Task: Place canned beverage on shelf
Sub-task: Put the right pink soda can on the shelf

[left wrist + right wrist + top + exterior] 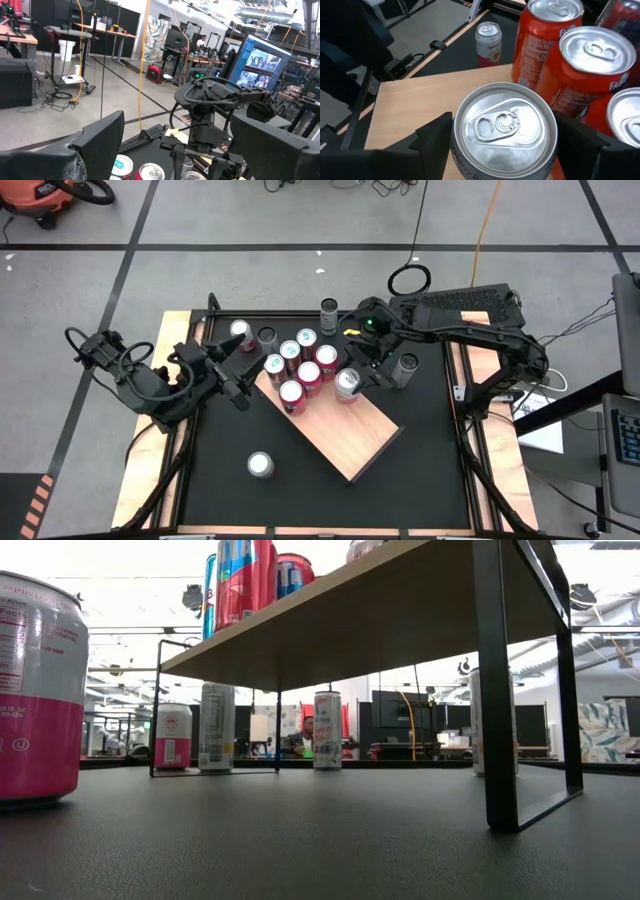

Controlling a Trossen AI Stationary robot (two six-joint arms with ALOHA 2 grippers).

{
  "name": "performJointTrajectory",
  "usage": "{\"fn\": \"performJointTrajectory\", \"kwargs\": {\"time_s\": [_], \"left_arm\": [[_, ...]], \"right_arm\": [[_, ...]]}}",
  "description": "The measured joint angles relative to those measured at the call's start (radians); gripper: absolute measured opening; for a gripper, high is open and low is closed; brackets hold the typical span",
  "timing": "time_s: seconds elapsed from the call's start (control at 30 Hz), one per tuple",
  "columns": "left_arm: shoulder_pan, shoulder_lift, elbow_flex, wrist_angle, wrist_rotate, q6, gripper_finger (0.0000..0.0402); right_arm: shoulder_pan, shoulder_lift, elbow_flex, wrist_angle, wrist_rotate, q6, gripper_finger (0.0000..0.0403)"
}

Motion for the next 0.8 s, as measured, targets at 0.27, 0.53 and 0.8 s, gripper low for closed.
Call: {"fn": "performJointTrajectory", "kwargs": {"time_s": [0.27,0.53,0.8], "left_arm": [[0.000,0.000,0.000,0.000,0.000,0.000,0.0365],[0.000,0.000,0.000,0.000,0.000,0.000,0.0365],[0.000,0.000,0.000,0.000,0.000,0.000,0.0365]], "right_arm": [[0.010,0.014,0.000,-0.006,0.000,-0.002,0.0267],[0.010,0.014,0.000,-0.008,0.000,-0.003,0.0267],[0.010,0.014,0.000,-0.007,0.002,-0.034,0.0269]]}}
